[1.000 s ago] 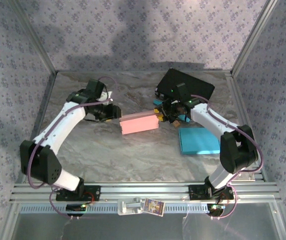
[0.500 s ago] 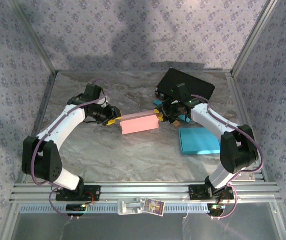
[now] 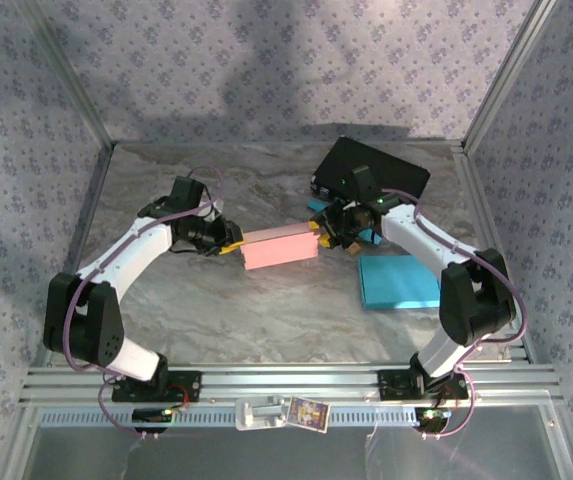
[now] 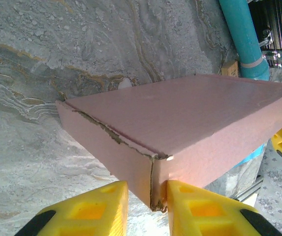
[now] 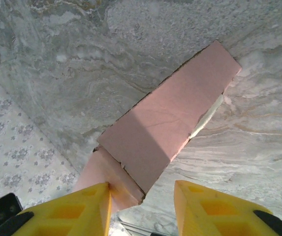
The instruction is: Fold the paper box
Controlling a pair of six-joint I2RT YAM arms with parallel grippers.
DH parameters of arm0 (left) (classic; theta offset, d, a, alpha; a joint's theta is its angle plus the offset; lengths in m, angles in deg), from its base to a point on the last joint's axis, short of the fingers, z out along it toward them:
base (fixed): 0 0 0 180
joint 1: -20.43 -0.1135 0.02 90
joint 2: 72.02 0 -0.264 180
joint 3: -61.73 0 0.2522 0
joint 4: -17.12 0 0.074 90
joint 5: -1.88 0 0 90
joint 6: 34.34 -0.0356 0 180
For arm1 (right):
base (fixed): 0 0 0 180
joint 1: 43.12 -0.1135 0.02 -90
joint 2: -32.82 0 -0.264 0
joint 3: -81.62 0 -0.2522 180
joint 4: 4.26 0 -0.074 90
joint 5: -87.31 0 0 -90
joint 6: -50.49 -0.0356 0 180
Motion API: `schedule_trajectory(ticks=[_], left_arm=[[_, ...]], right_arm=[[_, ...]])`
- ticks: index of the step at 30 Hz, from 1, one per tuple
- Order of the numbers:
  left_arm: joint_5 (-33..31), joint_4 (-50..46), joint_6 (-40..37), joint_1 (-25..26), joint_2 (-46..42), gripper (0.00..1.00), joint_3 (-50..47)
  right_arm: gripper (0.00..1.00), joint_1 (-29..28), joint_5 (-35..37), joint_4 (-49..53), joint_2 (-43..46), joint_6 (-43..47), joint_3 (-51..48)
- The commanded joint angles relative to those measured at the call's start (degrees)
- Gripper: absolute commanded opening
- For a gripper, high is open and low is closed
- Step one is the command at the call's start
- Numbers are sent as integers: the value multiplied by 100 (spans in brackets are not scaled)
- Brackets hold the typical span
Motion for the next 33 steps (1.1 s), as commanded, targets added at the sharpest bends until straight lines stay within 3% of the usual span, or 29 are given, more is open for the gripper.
schedule_trajectory(ticks=[1,7,19,25,33], left_arm=[[-384,-306,-166,26,149,25,-183],[-376,-335,-213,27,161,24,-138],[-455,-469,-310,104,202,24,-39],[-534,-480,-402,191,98,24,-3],[-740,-20,-756,931,-547,24,-354]], right_arm=[[44,19,431,1043,-66,518,473],[49,18,427,1012,-3,587,780],[43,-23,254,1219,-357,596,146],[43,-14,400,1333,-144,813,291],[37,-62,307,1490,336,2005,153]])
